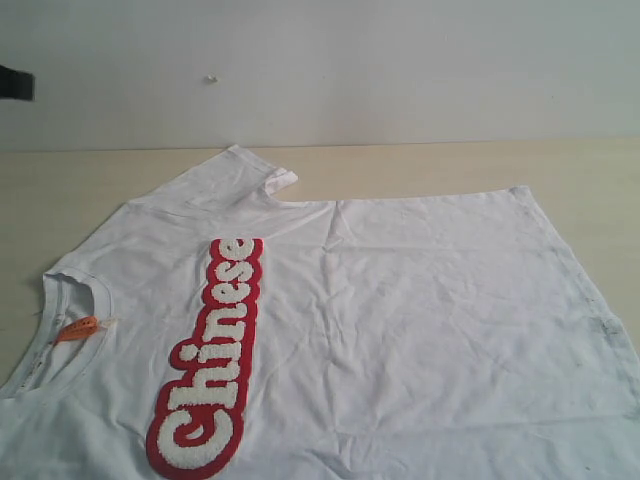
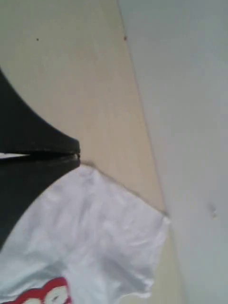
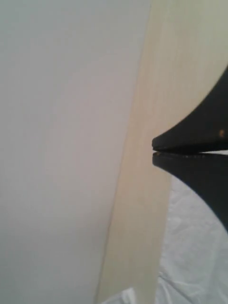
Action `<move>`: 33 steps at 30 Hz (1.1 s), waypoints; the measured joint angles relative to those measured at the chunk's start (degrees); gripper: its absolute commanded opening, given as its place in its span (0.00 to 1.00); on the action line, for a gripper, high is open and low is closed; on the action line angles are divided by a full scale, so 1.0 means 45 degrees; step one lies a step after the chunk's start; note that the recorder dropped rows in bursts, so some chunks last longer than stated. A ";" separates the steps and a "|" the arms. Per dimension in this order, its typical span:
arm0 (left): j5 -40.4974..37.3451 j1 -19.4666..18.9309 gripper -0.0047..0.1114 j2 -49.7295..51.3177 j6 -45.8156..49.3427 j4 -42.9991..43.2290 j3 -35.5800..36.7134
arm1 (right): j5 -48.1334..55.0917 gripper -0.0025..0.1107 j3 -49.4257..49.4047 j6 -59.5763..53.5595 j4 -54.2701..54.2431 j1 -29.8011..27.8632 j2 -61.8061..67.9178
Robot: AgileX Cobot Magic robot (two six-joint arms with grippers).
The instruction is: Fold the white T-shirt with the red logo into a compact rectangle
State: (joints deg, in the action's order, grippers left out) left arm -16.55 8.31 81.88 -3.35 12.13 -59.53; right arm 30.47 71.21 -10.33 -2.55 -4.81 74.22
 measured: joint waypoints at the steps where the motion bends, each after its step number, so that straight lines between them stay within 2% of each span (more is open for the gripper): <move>1: -0.0339 0.0145 0.04 0.0398 0.1159 -0.0595 -0.0283 | 0.0227 0.02 0.0082 -0.0378 -0.0229 0.0000 0.0268; 4: -0.2257 0.0444 0.04 0.1503 0.5467 -0.3747 -0.1446 | 0.1202 0.02 0.0446 -0.2085 -0.1325 0.0000 0.1036; 8: -0.6694 0.0466 0.04 0.2935 0.9998 -0.7513 -0.3482 | 0.3495 0.02 0.1218 -0.4077 -0.2742 0.0000 0.2171; 11: -0.9446 0.0466 0.04 0.3766 1.1626 -0.7930 -0.4616 | 0.5320 0.02 0.1681 -0.5402 -0.3316 0.0000 0.3019; 14: -1.1079 0.0466 0.04 0.4249 1.2678 -0.7224 -0.4964 | 0.6039 0.03 0.1779 -0.6682 -0.3576 0.0000 0.3679; 18: -1.1676 0.0466 0.04 0.4616 1.3852 -0.6190 -0.4861 | 0.6230 0.12 0.1779 -0.8153 -0.3607 0.0000 0.4292; 20: -1.1672 0.0466 0.09 0.4759 1.4391 -0.5850 -0.4527 | 0.6366 0.19 0.1688 -0.8913 -0.3539 0.0000 0.4622; 27: -1.0502 0.0466 0.46 0.5131 1.5820 -0.4875 -0.3544 | 0.6560 0.43 0.0737 -1.1016 -0.1853 0.0000 0.5078; 33: -1.0327 0.0466 0.62 0.5454 1.7130 -0.2965 -0.2685 | 0.6400 0.55 -0.0678 -1.2242 0.0247 0.0000 0.5453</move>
State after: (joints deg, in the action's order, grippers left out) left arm -63.03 10.41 106.42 73.73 -1.21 -71.62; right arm 59.27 68.15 -65.41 -1.44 -4.81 98.75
